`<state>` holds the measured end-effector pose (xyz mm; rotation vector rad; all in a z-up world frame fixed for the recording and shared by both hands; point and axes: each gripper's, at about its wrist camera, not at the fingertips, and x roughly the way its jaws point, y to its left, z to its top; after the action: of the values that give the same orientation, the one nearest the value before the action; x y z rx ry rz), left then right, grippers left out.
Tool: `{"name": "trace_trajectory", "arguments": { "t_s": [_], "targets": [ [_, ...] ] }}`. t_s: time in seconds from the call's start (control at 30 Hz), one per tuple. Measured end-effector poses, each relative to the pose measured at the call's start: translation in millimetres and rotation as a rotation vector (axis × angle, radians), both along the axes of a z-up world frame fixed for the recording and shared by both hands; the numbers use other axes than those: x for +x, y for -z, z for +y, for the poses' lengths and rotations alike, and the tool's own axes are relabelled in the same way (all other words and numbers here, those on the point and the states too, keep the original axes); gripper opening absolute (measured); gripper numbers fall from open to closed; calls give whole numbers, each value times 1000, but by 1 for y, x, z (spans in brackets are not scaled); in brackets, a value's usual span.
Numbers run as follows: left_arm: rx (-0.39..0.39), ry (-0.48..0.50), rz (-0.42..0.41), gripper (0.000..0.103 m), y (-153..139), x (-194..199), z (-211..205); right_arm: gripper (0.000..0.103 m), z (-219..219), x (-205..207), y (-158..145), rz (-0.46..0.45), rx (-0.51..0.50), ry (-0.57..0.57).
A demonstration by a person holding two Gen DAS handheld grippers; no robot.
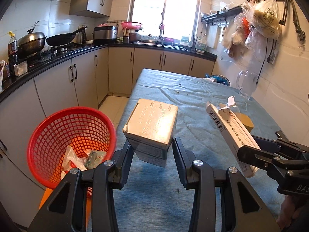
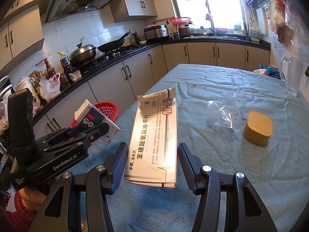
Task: Collect trash
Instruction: 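Carry the white box stack and medicine box over the red basket with both tools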
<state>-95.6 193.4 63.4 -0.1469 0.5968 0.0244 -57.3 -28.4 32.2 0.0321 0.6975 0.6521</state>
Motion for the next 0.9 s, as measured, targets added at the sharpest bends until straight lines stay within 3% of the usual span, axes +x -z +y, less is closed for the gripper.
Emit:
{"name": "trace_trajectory", "arguments": {
  "t_s": [0.9],
  "targets": [
    [-55, -171, -23, 40, -3, -10, 95, 58, 91, 16, -6, 16, -30, -145]
  ]
}}
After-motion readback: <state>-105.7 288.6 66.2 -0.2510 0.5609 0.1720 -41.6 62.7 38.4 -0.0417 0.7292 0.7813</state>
